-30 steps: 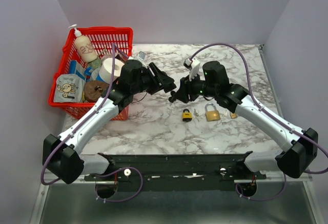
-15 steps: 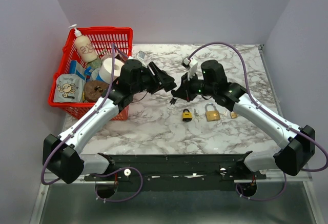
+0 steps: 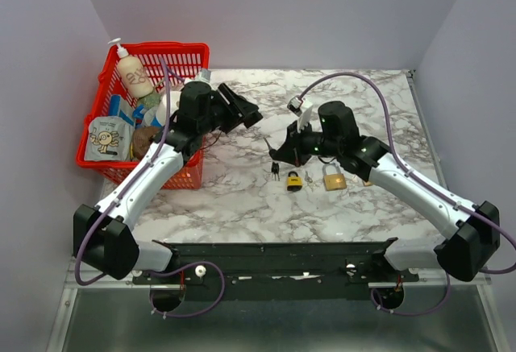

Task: Lock with the key
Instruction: Lock the lock, then place the key at the center of the board.

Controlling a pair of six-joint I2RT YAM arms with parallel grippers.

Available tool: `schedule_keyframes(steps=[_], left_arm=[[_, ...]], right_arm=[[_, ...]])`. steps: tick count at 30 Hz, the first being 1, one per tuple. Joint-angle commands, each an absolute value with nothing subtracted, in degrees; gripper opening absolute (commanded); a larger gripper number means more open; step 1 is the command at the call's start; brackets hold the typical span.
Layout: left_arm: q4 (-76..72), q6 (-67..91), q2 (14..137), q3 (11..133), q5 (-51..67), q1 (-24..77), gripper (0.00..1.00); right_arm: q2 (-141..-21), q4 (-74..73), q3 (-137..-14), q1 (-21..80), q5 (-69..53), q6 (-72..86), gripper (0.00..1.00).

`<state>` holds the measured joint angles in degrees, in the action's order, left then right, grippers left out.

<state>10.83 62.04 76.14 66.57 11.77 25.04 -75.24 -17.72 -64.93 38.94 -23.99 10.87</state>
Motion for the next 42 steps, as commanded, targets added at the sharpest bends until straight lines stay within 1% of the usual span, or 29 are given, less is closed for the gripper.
schedule_keyframes(steps=[1, 6, 9, 13, 17, 21, 30, 35, 40, 42], left_arm=[[8.52, 58.89, 75.94, 70.31, 8.80, 24.79, 0.00], [12.56, 52.13, 74.80, 68.74, 7.39, 25.40, 0.00], [13.62, 46.77, 73.31, 66.89, 5.54, 26.80, 0.00], [16.52, 40.88, 72.33, 65.39, 2.12, 30.23, 0.00], [17.93, 41.22, 71.81, 61.62, 1.41, 33.04, 0.00], [17.84, 42.01, 70.84, 58.54, 0.97, 33.84, 0.00], [18.11, 42.19, 71.10, 57.31, 1.67, 34.10, 0.00], [18.81, 43.06, 72.24, 56.60, 2.37, 34.71, 0.00], [19.69, 43.59, 74.97, 57.13, 2.99, 35.77, 0.00], [20.91, 43.85, 76.54, 57.30, 3.25, 36.30, 0.00]], right_arm=[[-73.74, -15.82, -62.93, 39.20, -26.54, 15.19, 0.01], [-79.62, -17.22, -57.93, 39.20, -26.63, 20.73, 0.01], [-81.47, -15.65, -55.04, 39.20, -25.15, 23.63, 0.01], [-85.07, -13.97, -54.49, 39.20, -22.59, 25.13, 0.01], [-90.25, -13.89, -55.81, 39.20, -21.71, 26.98, 0.00], [-94.04, -13.89, -57.39, 39.11, -21.27, 28.30, 0.01], [-100.10, -14.76, -59.49, 38.15, -18.46, 29.62, 0.01], [-101.34, -16.08, -61.08, 37.27, -15.91, 28.57, 0.01], [-102.83, -16.78, -62.75, 36.83, -14.59, 28.04, 0.03], [-103.44, -17.22, -63.54, 36.83, -14.07, 27.77, 0.06]])
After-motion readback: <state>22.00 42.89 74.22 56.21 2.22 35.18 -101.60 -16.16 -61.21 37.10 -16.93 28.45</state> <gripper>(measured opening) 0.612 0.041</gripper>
